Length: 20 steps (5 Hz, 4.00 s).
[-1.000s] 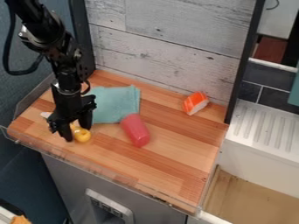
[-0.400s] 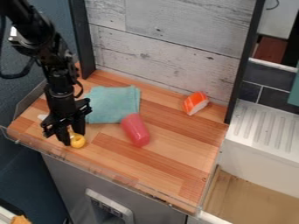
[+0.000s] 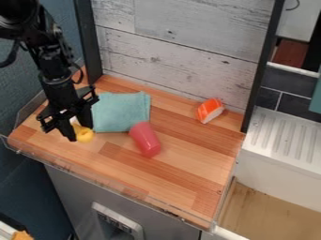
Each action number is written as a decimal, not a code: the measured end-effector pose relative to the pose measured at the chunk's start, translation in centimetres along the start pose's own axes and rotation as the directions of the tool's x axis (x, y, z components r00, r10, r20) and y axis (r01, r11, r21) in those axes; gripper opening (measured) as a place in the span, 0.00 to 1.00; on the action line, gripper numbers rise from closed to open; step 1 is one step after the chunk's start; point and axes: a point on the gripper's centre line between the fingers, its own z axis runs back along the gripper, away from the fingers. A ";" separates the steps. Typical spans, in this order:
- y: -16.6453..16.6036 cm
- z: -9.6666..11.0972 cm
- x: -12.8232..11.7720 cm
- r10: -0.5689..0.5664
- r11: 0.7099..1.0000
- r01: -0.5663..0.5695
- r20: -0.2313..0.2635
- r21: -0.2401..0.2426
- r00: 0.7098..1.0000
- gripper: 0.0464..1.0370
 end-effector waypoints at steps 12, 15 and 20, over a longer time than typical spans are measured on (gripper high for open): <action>-4.3 -3.0 -17.7 -0.418 0.905 0.425 -0.252 -0.030 0.873 0.41; -6.8 -2.9 -12.4 -0.305 0.952 0.303 -0.198 -0.036 0.932 0.41; -11.6 -2.7 -8.0 -0.223 0.974 0.211 -0.178 -0.085 0.959 0.41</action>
